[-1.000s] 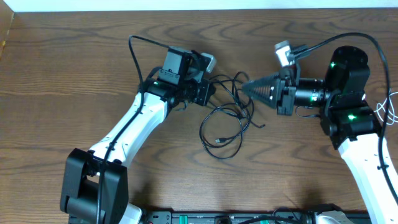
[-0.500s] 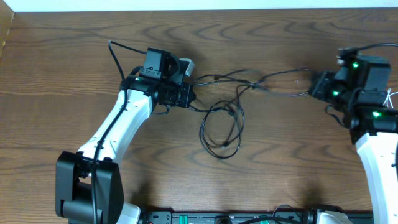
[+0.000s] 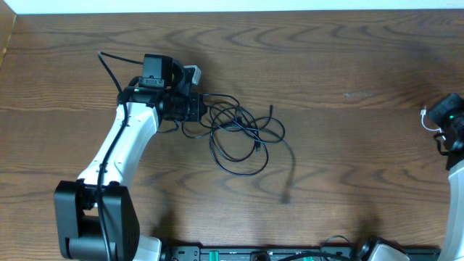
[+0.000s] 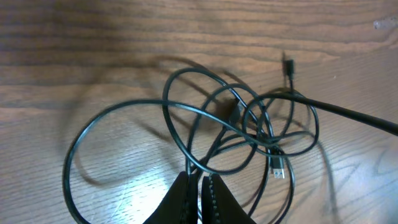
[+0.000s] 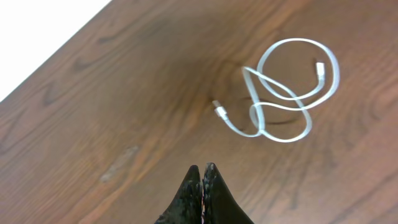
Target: Untangle cables
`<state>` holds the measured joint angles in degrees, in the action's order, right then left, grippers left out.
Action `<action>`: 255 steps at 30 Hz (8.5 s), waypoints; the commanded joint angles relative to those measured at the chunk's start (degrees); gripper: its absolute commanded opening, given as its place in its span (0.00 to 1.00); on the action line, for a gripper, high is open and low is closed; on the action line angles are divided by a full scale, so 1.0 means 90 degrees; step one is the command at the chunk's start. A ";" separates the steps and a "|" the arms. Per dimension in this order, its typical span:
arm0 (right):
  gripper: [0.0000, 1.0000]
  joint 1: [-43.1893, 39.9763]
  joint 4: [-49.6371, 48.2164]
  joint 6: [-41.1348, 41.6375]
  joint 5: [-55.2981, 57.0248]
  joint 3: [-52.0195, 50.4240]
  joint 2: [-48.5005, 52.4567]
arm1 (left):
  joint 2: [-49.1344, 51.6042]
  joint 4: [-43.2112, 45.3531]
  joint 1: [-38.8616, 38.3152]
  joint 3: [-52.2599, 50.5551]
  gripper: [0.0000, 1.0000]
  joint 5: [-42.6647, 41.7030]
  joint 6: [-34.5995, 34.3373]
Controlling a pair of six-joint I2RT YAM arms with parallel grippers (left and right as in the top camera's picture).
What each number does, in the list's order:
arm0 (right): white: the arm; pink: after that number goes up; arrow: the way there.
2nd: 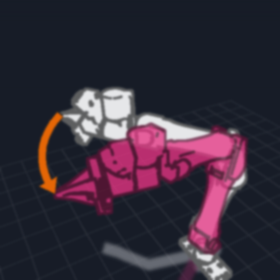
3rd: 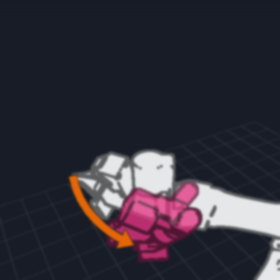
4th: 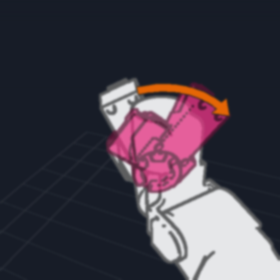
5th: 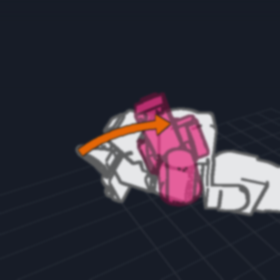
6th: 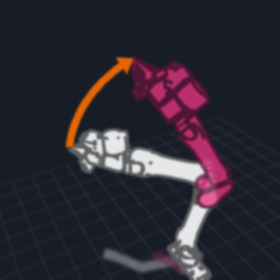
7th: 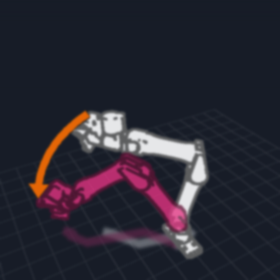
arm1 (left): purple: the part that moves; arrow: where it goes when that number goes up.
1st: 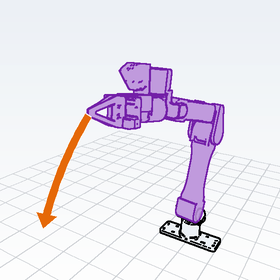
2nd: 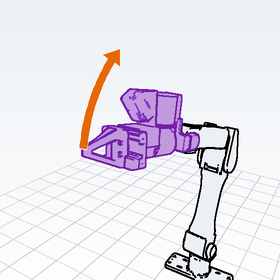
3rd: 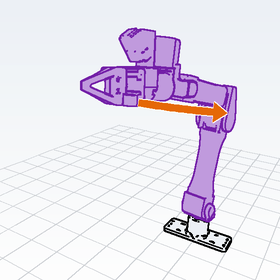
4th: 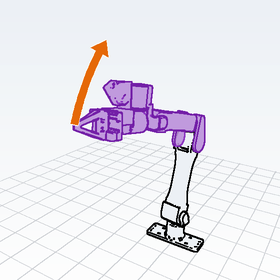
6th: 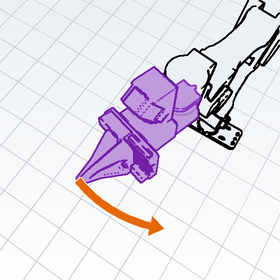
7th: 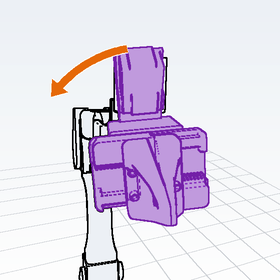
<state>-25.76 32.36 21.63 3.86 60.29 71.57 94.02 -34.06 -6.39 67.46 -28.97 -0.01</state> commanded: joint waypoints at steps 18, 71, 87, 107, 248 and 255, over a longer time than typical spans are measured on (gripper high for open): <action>0.59 0.2152 0.0969 -0.3021 -0.4998 0.0092 0.0848 | -0.0398 0.2560 -0.0719 0.0029 0.07 -0.3330 -0.1630; 0.01 0.4920 -0.0185 -0.0641 -0.0724 0.0087 0.2382 | -0.2509 0.0731 -0.2137 0.0459 0.08 0.2531 -0.1797; 0.01 0.2543 0.0675 0.0449 0.0792 0.0087 0.2382 | -0.2463 -0.0165 0.0602 0.0459 0.07 0.3155 -0.1804; 0.51 0.3538 -0.0355 -0.2693 -0.4988 0.0087 0.2382 | -0.2416 0.1549 -0.1015 0.0459 0.08 -0.2210 -0.1455; 0.01 0.0291 0.2064 -0.1241 -0.1292 0.1112 0.1875 | -0.2212 -0.1926 0.1141 0.0260 0.07 0.4345 -0.3733; 0.01 0.0420 0.2477 -0.2460 -0.3065 0.1107 0.1875 | -0.2205 -0.1962 0.1032 0.0253 0.09 0.3196 -0.4206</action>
<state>-22.37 54.59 8.12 -15.29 69.56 88.38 73.84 -52.51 2.76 69.89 2.44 -34.98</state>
